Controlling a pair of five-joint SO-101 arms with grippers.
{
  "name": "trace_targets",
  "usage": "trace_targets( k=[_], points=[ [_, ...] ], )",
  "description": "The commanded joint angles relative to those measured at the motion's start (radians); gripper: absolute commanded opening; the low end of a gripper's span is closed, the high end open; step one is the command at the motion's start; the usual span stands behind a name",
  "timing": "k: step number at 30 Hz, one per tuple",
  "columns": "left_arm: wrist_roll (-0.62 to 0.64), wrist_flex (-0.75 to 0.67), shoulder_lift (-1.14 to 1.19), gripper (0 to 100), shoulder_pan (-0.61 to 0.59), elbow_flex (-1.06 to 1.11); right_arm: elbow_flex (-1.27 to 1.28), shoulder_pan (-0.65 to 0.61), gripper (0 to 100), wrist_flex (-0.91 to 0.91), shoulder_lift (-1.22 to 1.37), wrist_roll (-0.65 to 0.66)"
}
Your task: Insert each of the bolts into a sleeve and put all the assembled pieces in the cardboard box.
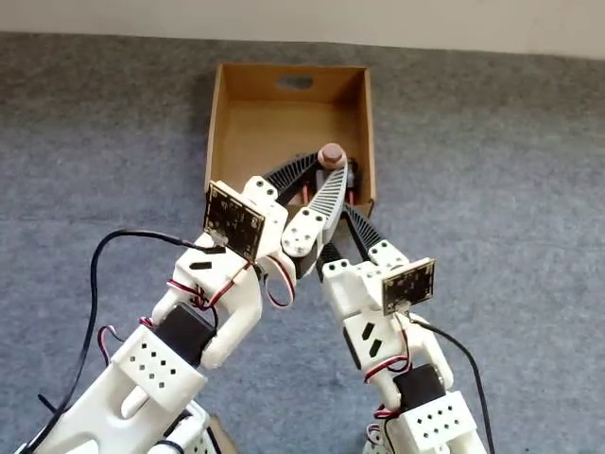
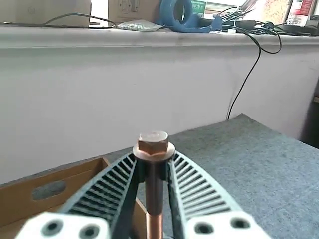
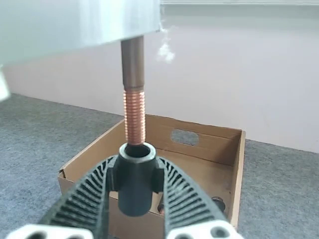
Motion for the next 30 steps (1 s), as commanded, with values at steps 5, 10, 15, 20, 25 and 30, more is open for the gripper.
trace_targets(
  k=[5,10,15,20,25,30],
  points=[
    [-0.006,-0.021,-0.002,1,0.044,-0.016,0.008,-0.007,0.5,-0.018,-0.018,0.012],
    [-0.009,-0.021,-0.002,1,0.068,-0.015,0.008,-0.005,0.5,-0.018,-0.019,0.012],
    [-0.011,-0.021,0.002,1,0.067,-0.015,0.010,-0.005,0.5,-0.018,-0.018,0.012],
    [-0.008,-0.021,0.005,1,0.001,-0.013,0.010,-0.004,0.5,-0.018,-0.019,0.012],
    [-0.008,-0.021,0.005,1,-0.010,-0.013,0.010,-0.004,0.5,-0.018,-0.018,0.012],
    [-0.006,-0.021,0.005,1,-0.010,-0.013,0.010,-0.004,0.5,-0.018,-0.018,0.012]
  ],
)
